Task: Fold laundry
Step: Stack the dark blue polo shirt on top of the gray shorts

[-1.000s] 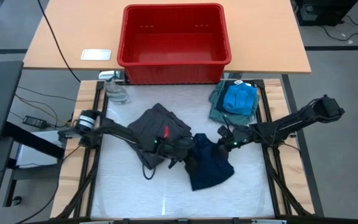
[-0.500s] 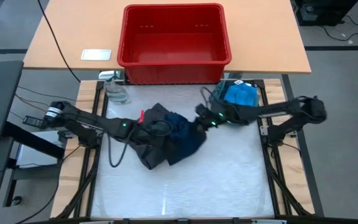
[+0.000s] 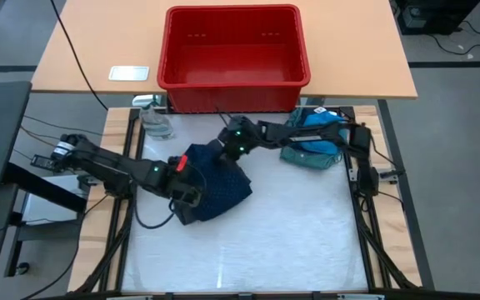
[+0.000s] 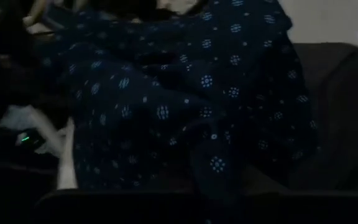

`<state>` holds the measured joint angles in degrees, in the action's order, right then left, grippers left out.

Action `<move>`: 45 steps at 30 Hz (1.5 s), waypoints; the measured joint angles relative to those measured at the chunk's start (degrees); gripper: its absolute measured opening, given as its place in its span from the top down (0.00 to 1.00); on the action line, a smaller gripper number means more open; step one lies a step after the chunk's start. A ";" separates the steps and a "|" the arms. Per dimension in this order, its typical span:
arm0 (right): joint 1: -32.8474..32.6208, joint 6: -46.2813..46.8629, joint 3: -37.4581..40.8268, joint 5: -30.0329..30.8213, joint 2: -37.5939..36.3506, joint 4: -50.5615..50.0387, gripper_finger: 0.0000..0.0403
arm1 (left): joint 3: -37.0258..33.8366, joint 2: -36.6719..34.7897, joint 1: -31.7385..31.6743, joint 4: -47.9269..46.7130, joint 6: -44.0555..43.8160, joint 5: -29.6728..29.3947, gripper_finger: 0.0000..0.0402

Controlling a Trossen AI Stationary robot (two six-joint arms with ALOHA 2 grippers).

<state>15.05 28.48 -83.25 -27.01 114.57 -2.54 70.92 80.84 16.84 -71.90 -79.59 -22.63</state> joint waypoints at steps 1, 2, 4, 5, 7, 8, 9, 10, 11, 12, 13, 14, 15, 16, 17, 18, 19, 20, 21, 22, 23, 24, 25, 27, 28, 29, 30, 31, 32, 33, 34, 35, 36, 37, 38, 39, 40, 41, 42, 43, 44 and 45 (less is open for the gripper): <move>0.48 -0.09 -1.36 0.60 1.39 -0.74 0.94 | -0.98 0.09 -0.40 -0.24 -0.46 -0.40 0.91; 0.95 -0.17 -2.51 1.53 2.59 -1.59 0.93 | -1.99 0.11 -0.96 -0.84 -1.36 -0.64 0.88; 2.03 -0.01 -4.22 2.70 4.47 -2.61 0.87 | -3.67 0.11 -2.65 -1.29 -2.56 -0.72 0.83; 2.57 0.21 -4.88 3.18 5.20 -3.50 0.83 | -4.56 0.11 -3.53 -1.25 -2.66 -0.73 0.81; 3.56 0.26 -6.15 4.45 6.37 -5.31 0.75 | -6.80 0.11 -5.55 -1.37 -2.67 -1.63 0.77; 3.96 0.23 -6.46 5.21 6.51 -6.14 0.72 | -8.02 0.11 -6.57 -1.36 -2.72 -2.54 0.75; 4.27 0.11 -6.55 5.92 6.51 -6.97 0.69 | -9.45 0.10 -7.66 -1.12 -2.91 -3.17 0.74; 4.58 -0.02 -6.56 6.36 6.44 -7.43 0.66 | -10.93 0.09 -8.93 -0.57 -3.07 -3.21 0.72; 4.85 -0.41 -6.62 6.79 6.22 -7.69 0.63 | -12.41 0.10 -10.15 0.12 -3.15 -2.95 0.71; 5.14 -1.03 -6.64 6.54 5.88 -8.34 0.61 | -13.94 0.11 -11.12 1.12 -3.14 -2.35 0.71; 5.33 -1.34 -6.62 6.26 5.41 -8.86 0.60 | -15.29 0.11 -11.88 2.20 -3.15 -1.83 0.70; 5.48 -1.46 -6.59 6.13 4.64 -9.09 0.58 | -16.36 0.11 -12.46 3.15 -3.15 -1.19 0.70; 5.48 -1.55 -6.59 6.32 3.59 -9.35 0.57 | -17.04 0.11 -12.86 3.82 -3.17 0.03 0.70; 5.48 -1.65 -6.59 6.83 2.37 -9.56 0.56 | -17.27 0.11 -12.90 3.62 -3.12 1.01 0.70; 5.48 -1.70 -6.61 7.56 1.08 -9.55 0.56 | -17.23 0.09 -12.88 3.56 -2.63 1.53 0.70; 5.44 -1.89 -6.69 7.67 -0.06 -9.44 0.56 | -16.73 0.02 -12.72 3.28 -1.76 1.87 0.70; 5.32 -2.11 -6.75 7.20 -1.05 -9.49 0.56 | -15.91 0.02 -12.35 3.13 -1.40 2.03 0.70; 4.99 -2.16 -6.75 6.62 -1.60 -9.87 0.56 | -14.77 0.02 -11.98 2.98 -0.82 2.12 0.70; 4.49 -2.41 -6.75 5.88 -1.89 -10.51 0.56 | -13.47 -0.10 -11.60 2.76 0.01 2.11 0.70; 3.81 -3.21 -6.73 4.89 -2.00 -11.38 0.56 | -12.12 -0.48 -11.19 2.53 1.12 1.99 0.70; 2.77 -4.19 -6.63 4.15 -1.94 -12.46 0.56 | -10.72 -0.75 -10.82 2.29 2.08 1.62 0.70; 1.60 -4.97 -6.59 3.74 -1.50 -13.23 0.57 | -9.49 -0.87 -10.51 2.38 3.05 0.94 0.70; 0.51 -5.90 -6.59 3.52 -1.28 -13.76 0.57 | -8.46 -0.88 -10.33 2.43 3.74 0.25 0.70; -1.92 -7.71 -6.26 5.00 -0.06 -14.32 0.57 | -7.63 -0.99 -10.12 2.36 4.24 -0.63 0.70; -2.88 -8.06 -5.97 6.30 0.45 -13.48 0.57 | -7.59 -1.11 -10.12 3.10 4.33 -0.90 0.70; -3.59 -8.13 -5.30 7.48 0.86 -13.49 0.57 | -7.86 -1.20 -10.12 4.97 4.46 -1.33 0.70; -4.14 -8.12 -4.58 8.77 1.90 -13.60 0.58 | -8.82 -1.25 -10.12 7.46 5.01 -1.70 0.70; -4.45 -7.77 -4.11 9.98 2.64 -12.57 0.58 | -10.59 -1.17 -10.12 10.62 5.84 -1.76 0.70; -4.60 -7.27 -3.31 11.23 2.98 -12.25 0.58 | -12.61 -0.99 -10.19 14.24 6.45 -1.72 0.69; -4.64 -7.00 -2.18 12.21 3.45 -12.46 0.59 | -15.00 -0.65 -10.30 18.35 6.88 -1.67 0.69; -4.55 -6.30 -1.35 12.84 3.61 -12.46 0.59 | -17.59 -0.17 -10.32 23.11 6.83 -1.71 0.69; -4.40 -5.92 -0.23 13.30 3.62 -12.23 0.60 | -20.14 0.06 -10.52 27.43 6.36 -1.52 0.69; -4.32 -5.73 1.17 13.54 3.62 -11.87 0.60 | -22.43 0.37 -10.58 30.14 5.30 -0.45 0.69; -4.22 -5.70 2.33 13.56 3.61 -11.80 0.60 | -24.62 1.01 -10.63 33.01 3.88 0.67 0.69; -4.16 -5.68 3.42 13.30 3.35 -12.15 0.60 | -26.24 1.35 -10.74 36.71 2.55 1.82 0.69; -4.16 -5.67 4.65 12.69 2.87 -12.59 0.60 | -27.58 1.62 -10.72 40.05 1.40 2.86 0.69; -4.16 -5.49 5.95 11.69 2.22 -12.86 0.60 | -28.58 2.09 -10.41 42.89 0.71 3.25 0.70; -4.28 -4.91 7.28 10.54 1.37 -13.16 0.60 | -29.12 2.33 -10.15 45.82 0.12 3.55 0.70; -4.50 -4.34 8.71 9.15 0.49 -13.33 0.61 | -29.27 2.70 -9.66 47.94 -0.26 3.91 0.71; -4.89 -3.43 10.06 7.61 -0.37 -13.60 0.61 | -29.16 3.49 -9.16 49.98 -0.46 4.03 0.71; -5.23 -2.49 11.50 6.07 -1.52 -14.10 0.61 | -28.76 4.12 -8.80 51.84 -0.50 4.14 0.72; -5.78 -1.72 13.01 4.84 -3.12 -15.06 0.61 | -28.05 4.78 -8.29 53.25 -0.50 4.24 0.72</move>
<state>9.28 26.77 -70.24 -22.17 111.45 -17.60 42.86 85.62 8.55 -18.65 -80.09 -18.39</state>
